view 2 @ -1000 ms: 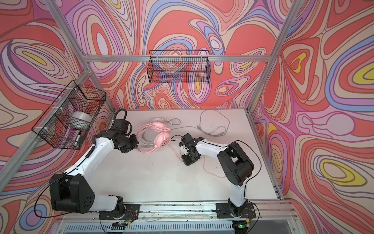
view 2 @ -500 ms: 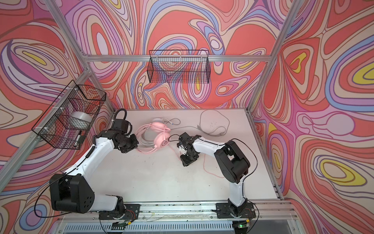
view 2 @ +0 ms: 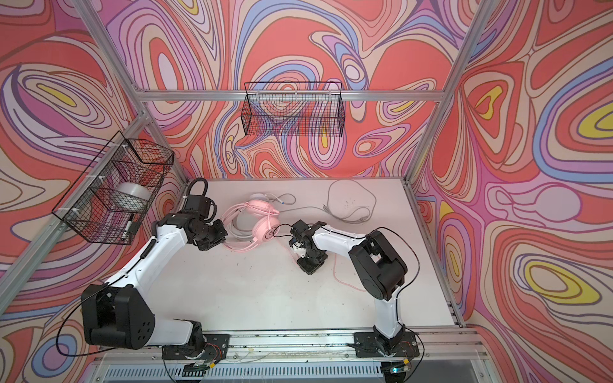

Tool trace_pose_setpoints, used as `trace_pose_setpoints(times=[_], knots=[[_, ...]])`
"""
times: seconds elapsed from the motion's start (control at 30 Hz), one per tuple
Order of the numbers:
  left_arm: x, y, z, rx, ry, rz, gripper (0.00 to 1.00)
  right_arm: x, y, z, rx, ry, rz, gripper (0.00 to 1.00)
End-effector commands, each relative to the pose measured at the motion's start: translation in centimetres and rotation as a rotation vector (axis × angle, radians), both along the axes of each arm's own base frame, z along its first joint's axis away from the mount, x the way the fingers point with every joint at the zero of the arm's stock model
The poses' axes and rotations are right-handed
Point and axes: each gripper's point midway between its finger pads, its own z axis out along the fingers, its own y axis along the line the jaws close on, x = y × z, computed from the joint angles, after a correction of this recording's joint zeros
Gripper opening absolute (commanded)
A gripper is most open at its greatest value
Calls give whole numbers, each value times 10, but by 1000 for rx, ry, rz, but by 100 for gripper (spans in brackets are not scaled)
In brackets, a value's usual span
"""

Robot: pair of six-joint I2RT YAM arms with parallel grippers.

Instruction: Wrap the headphones

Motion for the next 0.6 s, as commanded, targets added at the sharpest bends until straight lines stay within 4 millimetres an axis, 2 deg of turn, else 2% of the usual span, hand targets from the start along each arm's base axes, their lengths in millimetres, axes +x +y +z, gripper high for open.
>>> trace_pose_setpoints(times=[0.0, 0.1, 0.27, 0.57], knots=[[9, -3, 7, -33, -45, 8, 0, -28, -33, -40, -180, 91, 49, 21], [9, -2, 8, -28, -46, 11, 0, -22, -26, -37, -135, 53, 52, 10], [8, -1, 8, -23, -46, 16, 0, -18, -7, -26, 4, -9, 46, 0], [9, -2, 5, -32, -41, 16, 0, -19, 11, 0, 161, -63, 52, 0]])
